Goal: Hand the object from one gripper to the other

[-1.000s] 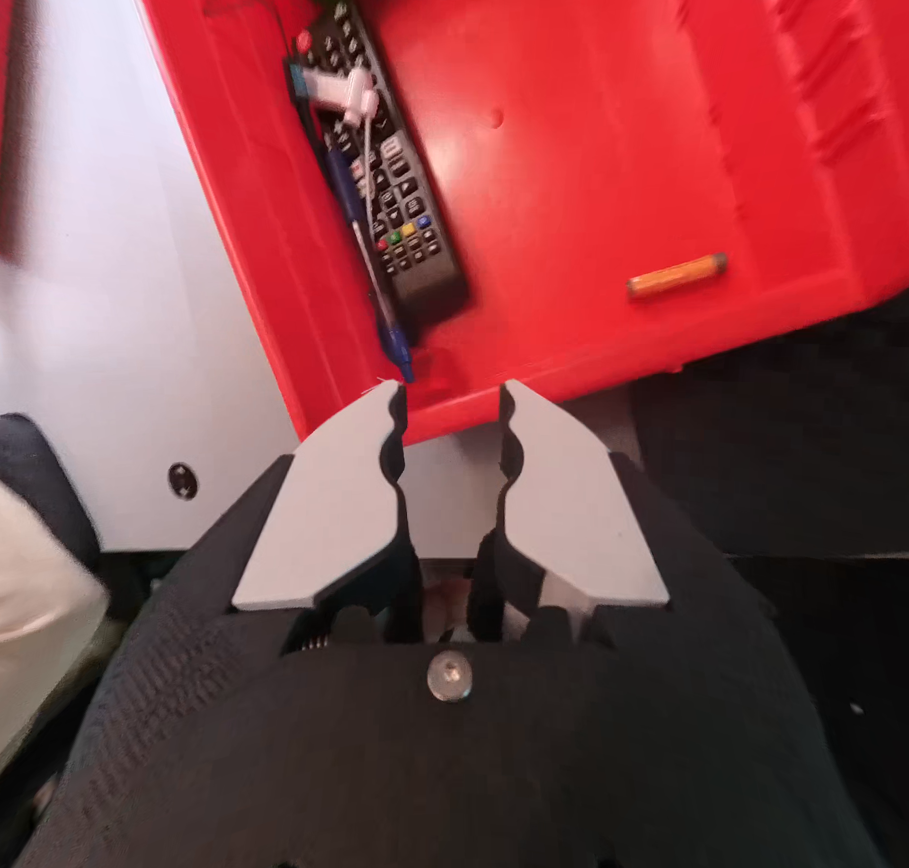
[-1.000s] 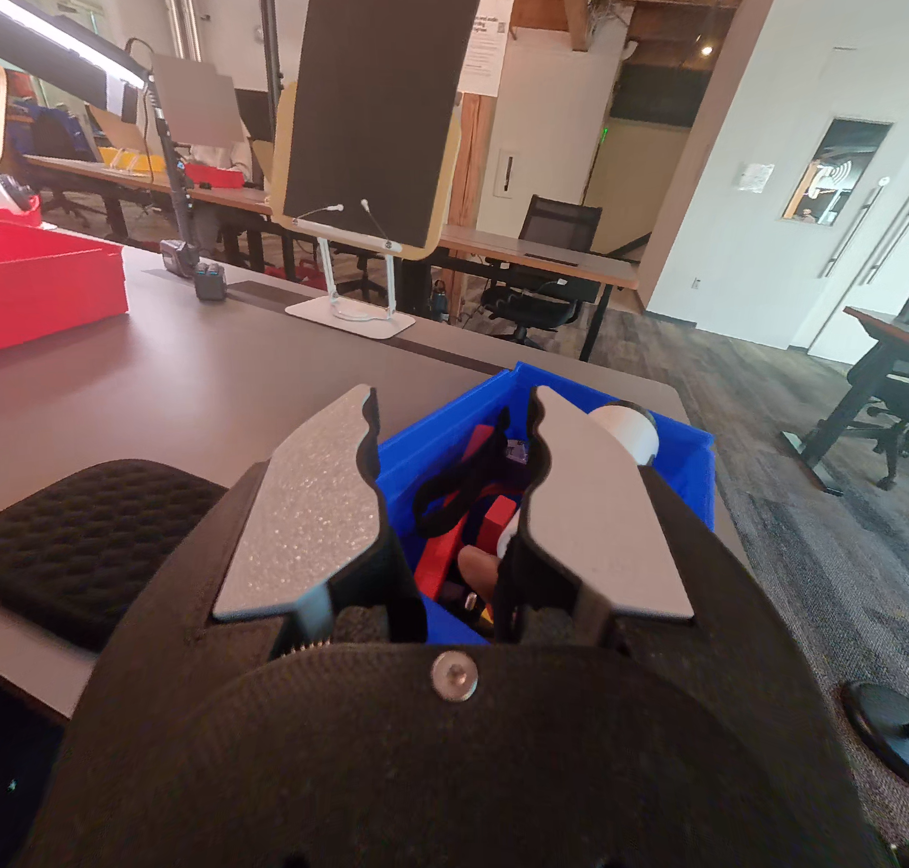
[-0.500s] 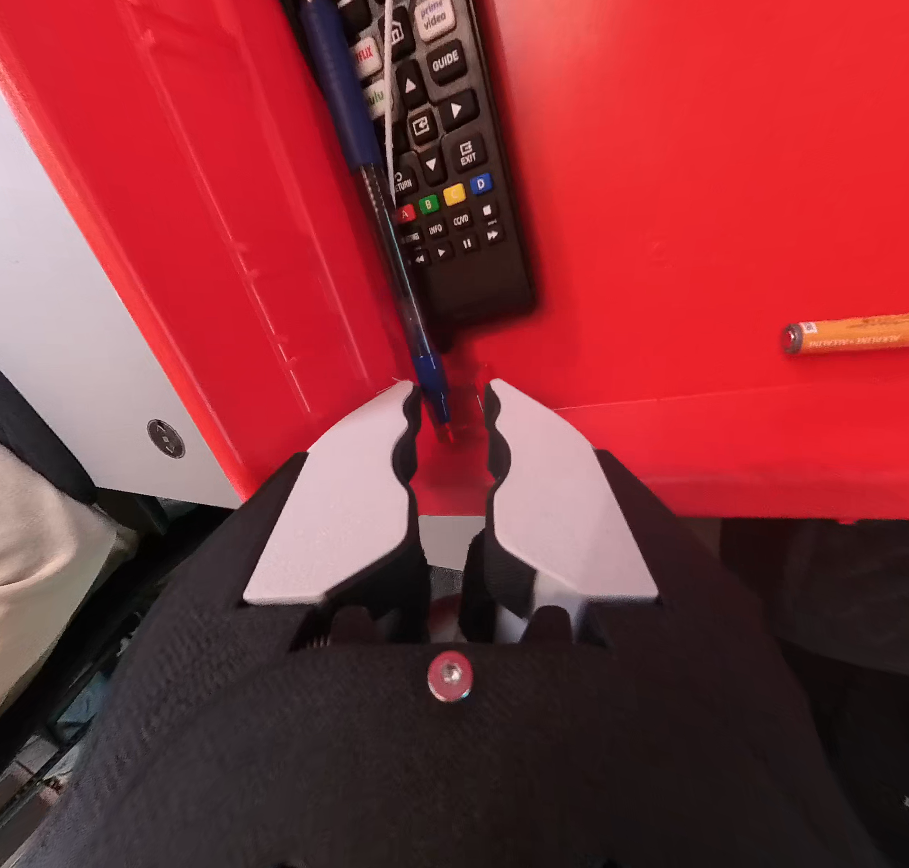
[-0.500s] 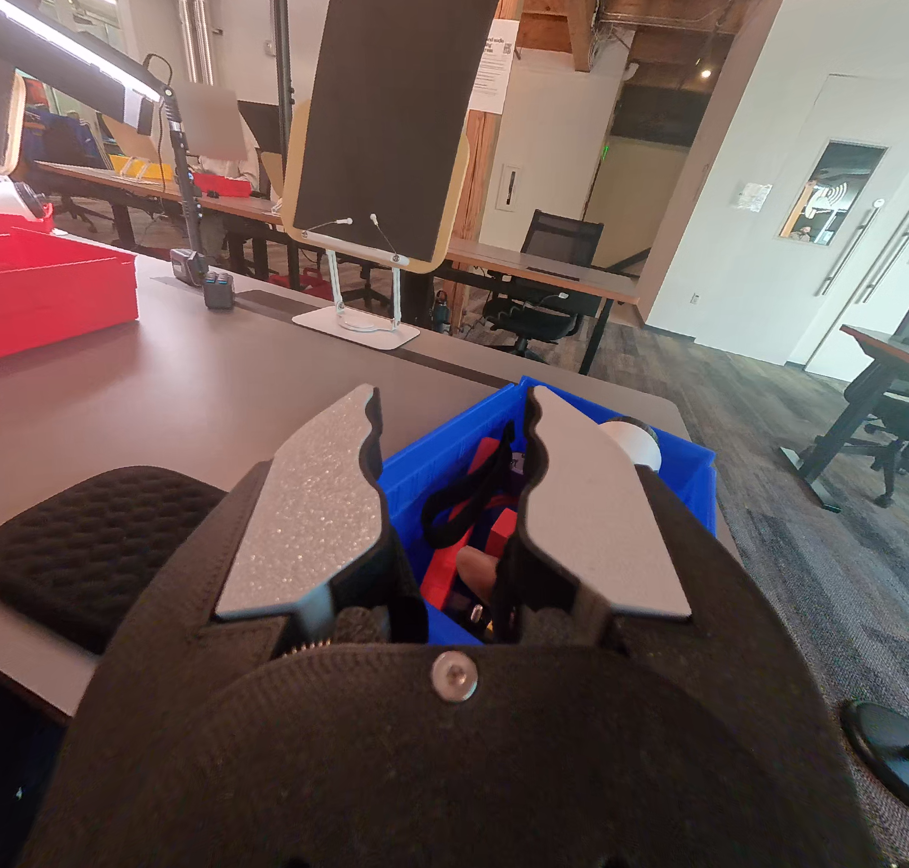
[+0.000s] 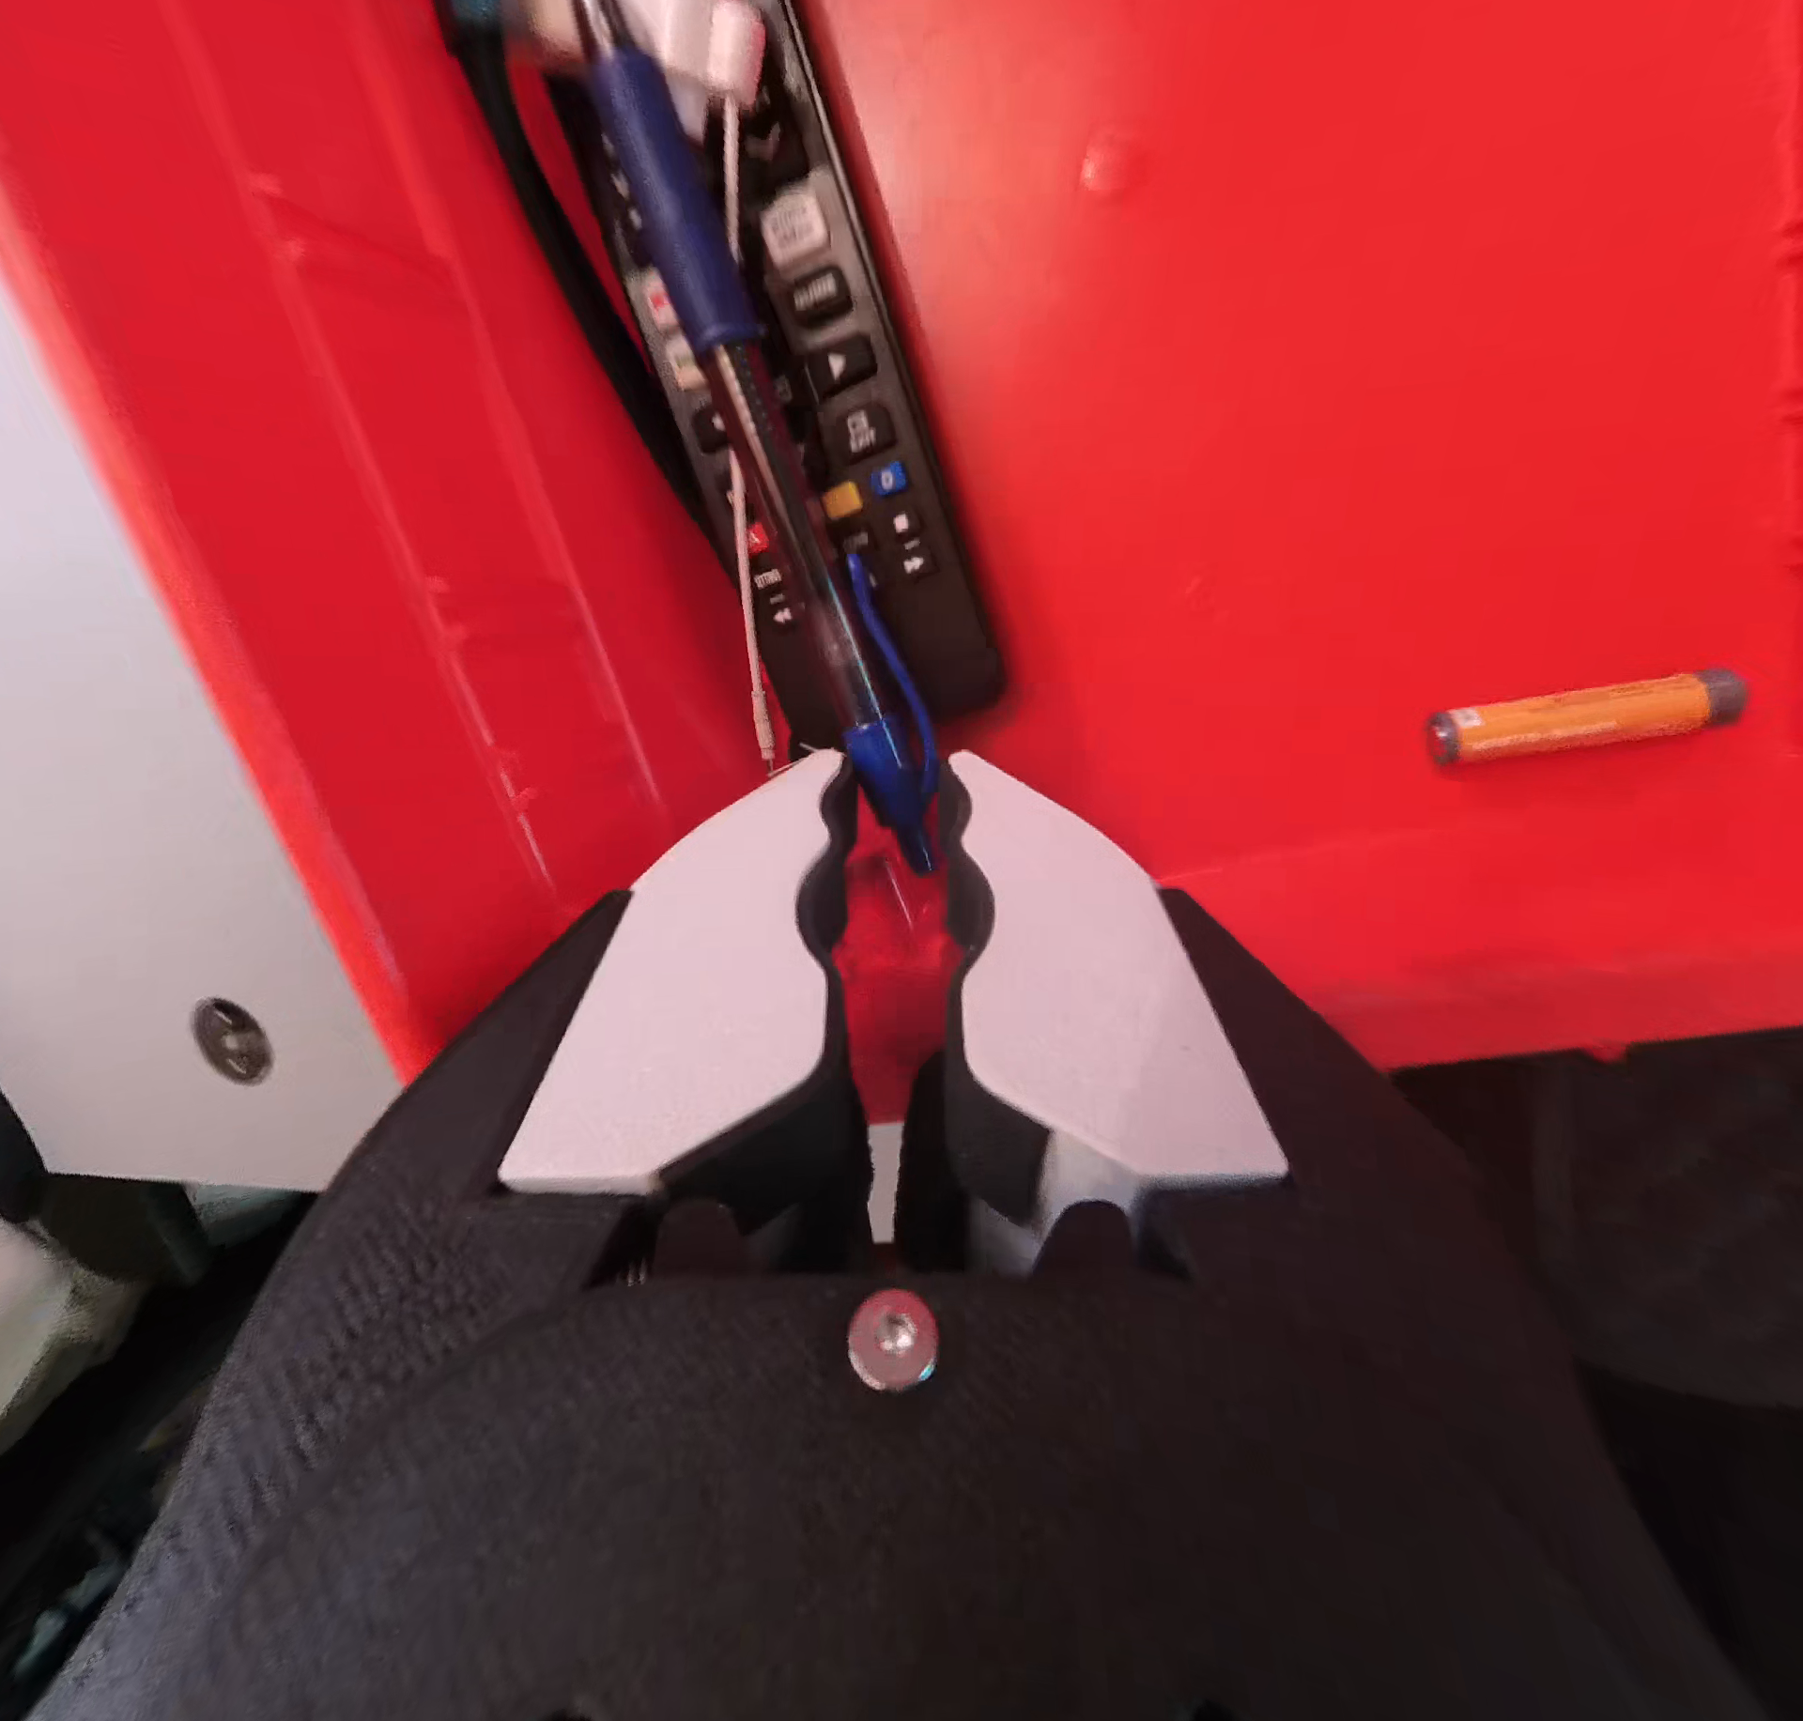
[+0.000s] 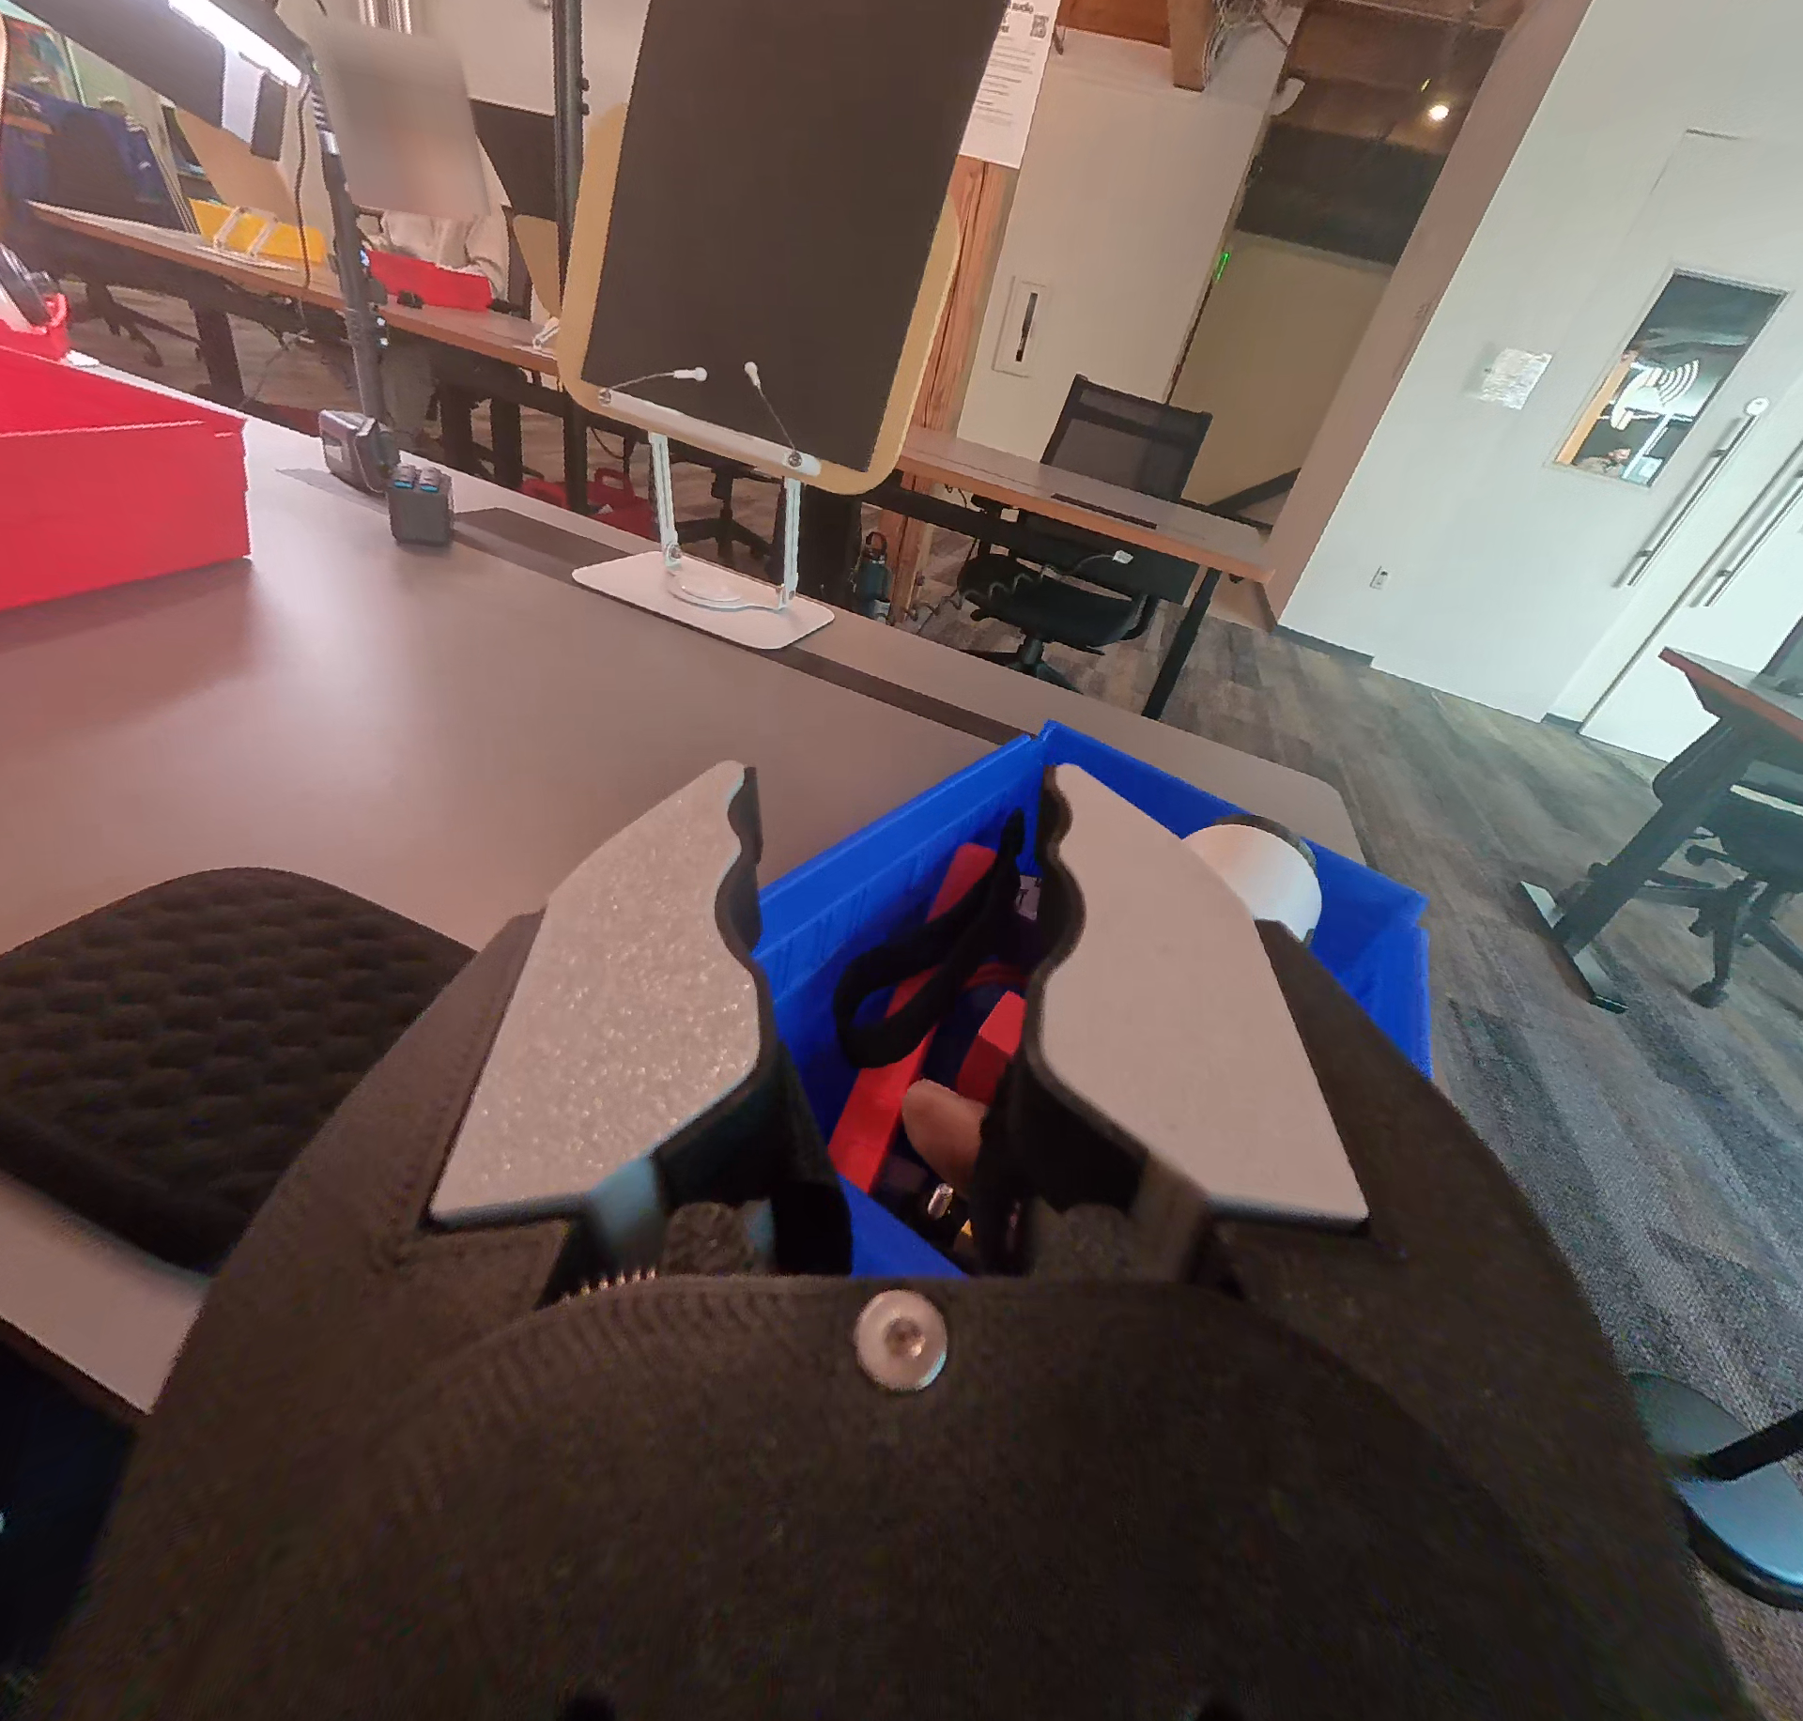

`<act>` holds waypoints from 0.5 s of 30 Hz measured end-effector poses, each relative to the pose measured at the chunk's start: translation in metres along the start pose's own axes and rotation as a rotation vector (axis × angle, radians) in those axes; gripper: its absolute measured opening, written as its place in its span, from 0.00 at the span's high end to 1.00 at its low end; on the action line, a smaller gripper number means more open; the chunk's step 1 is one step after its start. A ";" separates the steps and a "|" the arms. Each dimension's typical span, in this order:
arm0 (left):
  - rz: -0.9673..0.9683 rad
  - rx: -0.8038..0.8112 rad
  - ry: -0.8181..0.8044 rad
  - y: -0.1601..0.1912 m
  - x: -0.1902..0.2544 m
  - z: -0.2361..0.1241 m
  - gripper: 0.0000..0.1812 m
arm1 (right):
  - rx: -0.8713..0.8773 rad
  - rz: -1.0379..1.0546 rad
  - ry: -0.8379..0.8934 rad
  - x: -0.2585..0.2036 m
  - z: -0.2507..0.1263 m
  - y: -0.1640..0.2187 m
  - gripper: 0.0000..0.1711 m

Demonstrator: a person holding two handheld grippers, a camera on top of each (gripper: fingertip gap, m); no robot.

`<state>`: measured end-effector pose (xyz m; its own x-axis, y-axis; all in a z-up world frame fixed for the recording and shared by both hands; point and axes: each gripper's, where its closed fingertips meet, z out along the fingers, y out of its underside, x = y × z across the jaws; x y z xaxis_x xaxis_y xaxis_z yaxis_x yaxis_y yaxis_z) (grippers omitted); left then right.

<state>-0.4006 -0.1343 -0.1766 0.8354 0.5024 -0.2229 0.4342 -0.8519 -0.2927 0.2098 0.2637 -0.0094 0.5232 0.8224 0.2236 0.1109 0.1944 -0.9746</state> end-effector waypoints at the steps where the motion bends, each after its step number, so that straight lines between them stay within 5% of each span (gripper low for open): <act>1: 0.003 0.059 -0.002 -0.006 0.002 -0.007 0.92 | -0.001 -0.003 -0.002 -0.001 0.000 0.000 0.68; 9: 0.027 0.739 0.138 -0.062 0.048 -0.094 0.92 | 0.040 0.025 -0.089 -0.025 0.005 -0.012 0.69; 12: 0.097 1.112 0.396 -0.079 0.103 -0.153 0.92 | 0.091 0.085 -0.194 -0.052 0.009 -0.025 0.71; 15: 0.144 1.415 0.852 -0.071 0.178 -0.219 0.92 | 0.172 0.162 -0.372 -0.097 0.013 -0.044 0.72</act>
<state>-0.2089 -0.0167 0.0076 0.9787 -0.1897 0.0788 0.1098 0.1587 -0.9812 0.1428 0.1826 0.0119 0.1794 0.9799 0.0873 -0.1060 0.1074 -0.9885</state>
